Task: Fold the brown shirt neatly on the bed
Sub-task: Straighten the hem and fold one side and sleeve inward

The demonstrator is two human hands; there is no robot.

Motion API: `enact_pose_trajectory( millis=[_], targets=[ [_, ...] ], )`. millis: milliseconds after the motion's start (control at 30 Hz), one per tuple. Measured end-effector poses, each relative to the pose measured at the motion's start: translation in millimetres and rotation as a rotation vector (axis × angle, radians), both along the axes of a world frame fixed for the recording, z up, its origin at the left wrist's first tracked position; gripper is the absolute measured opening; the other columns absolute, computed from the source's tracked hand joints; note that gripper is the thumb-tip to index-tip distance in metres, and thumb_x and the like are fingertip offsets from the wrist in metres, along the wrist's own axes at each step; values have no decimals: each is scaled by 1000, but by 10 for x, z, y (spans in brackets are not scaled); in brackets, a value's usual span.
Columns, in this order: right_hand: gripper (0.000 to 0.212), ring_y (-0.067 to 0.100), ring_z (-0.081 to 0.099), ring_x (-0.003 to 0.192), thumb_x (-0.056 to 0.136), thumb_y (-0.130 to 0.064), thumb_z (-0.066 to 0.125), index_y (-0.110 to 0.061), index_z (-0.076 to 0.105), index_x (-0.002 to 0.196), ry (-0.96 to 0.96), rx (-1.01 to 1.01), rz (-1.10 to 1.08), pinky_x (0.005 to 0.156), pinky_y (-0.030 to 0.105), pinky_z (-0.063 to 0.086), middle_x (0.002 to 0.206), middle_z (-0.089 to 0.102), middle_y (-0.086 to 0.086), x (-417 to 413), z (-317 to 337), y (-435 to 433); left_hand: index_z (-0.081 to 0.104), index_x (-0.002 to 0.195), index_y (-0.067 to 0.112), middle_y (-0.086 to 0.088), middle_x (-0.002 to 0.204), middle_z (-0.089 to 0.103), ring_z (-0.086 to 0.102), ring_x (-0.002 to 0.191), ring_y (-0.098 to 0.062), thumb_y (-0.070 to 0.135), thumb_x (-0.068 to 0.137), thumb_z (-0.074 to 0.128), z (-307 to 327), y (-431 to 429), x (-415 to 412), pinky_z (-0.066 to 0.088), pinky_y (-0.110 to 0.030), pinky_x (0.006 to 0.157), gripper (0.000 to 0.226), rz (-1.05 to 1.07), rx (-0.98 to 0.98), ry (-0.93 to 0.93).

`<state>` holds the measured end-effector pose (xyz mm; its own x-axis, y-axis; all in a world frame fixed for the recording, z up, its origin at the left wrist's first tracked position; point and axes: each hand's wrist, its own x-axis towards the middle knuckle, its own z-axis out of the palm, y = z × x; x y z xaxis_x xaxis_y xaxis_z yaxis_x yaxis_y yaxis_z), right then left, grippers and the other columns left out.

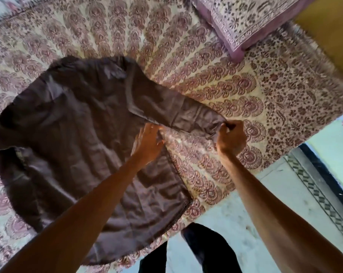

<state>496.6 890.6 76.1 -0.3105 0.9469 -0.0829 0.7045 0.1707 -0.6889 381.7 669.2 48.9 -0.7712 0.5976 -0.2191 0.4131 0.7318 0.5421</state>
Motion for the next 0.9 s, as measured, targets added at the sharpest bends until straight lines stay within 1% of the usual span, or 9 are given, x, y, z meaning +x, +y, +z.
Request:
enact_pose_trajectory(
  millis=[133, 233, 400, 467, 567, 667, 767, 833, 900],
  targets=[
    [15, 6, 58, 71, 92, -22, 62, -10, 63, 101, 85, 45, -16, 52, 2, 35, 87, 63, -8, -290, 271, 822, 42, 140, 20, -8, 144, 38, 39, 130, -33, 36, 81, 65, 208, 769, -348, 40, -50, 102, 65, -22, -117, 109],
    [16, 9, 60, 74, 90, -24, 66, -12, 65, 101, 74, 20, -59, 58, 18, 43, 87, 67, -5, -532, 242, 1466, 25, 150, 26, -6, 159, 17, 17, 145, -35, 50, 86, 59, 95, 1393, -570, 21, -55, 114, 76, -34, -227, 6],
    [10, 10, 61, 67, 92, -22, 63, -14, 65, 97, 64, 2, 8, 56, 27, 52, 85, 70, -1, -1013, 5, 2406, 3, 153, 33, -4, 162, -7, -5, 149, -33, 64, 90, 41, -264, 2274, -846, 4, -59, 117, 80, 18, -303, -109],
    [13, 9, 58, 63, 94, -23, 60, -12, 65, 99, 27, -12, 59, 47, 17, 39, 83, 66, -4, -1159, -64, 2711, -1, 153, 34, -3, 162, -12, -9, 149, -32, 68, 89, 36, -357, 2503, -907, 0, -59, 117, 81, 15, -338, -110],
    [17, 10, 53, 66, 91, -26, 65, -12, 68, 102, -83, -30, 123, 43, 13, 24, 82, 60, -8, -1357, -180, 3138, -2, 152, 35, -3, 162, -13, -10, 149, -31, 73, 85, 33, -448, 2817, -983, 0, -59, 116, 86, 60, -337, -131],
    [23, 12, 53, 65, 88, -29, 69, -11, 67, 102, -143, -60, 159, 46, 17, 33, 89, 67, -5, -1532, -329, 3410, -3, 152, 35, -2, 161, -15, -12, 149, -29, 71, 87, 36, -525, 3047, -1053, 0, -58, 116, 85, 51, -356, -143],
    [29, 16, 58, 66, 85, -29, 73, -9, 66, 105, -195, -132, 189, 48, 22, 44, 94, 70, 4, -1659, -473, 3544, 2, 153, 33, -3, 162, -13, -10, 149, -29, 75, 78, 28, -592, 3188, -1121, 1, -57, 116, 90, 40, -369, -138],
    [36, 25, 67, 76, 82, -34, 75, -9, 66, 106, -264, -145, 201, 60, 30, 53, 100, 72, 10, -1696, -555, 3605, 6, 153, 33, -3, 162, -12, -9, 149, -30, 74, 76, 25, -644, 3255, -1137, 2, -57, 116, 89, 45, -359, -155],
    [40, 31, 68, 91, 82, -36, 75, -8, 64, 108, -327, -133, 202, 68, 36, 52, 106, 71, 14, -1718, -610, 3619, 10, 153, 33, -2, 162, -9, -7, 149, -30, 72, 79, 26, -679, 3294, -1143, 3, -57, 116, 84, 64, -329, -161]
  ],
)
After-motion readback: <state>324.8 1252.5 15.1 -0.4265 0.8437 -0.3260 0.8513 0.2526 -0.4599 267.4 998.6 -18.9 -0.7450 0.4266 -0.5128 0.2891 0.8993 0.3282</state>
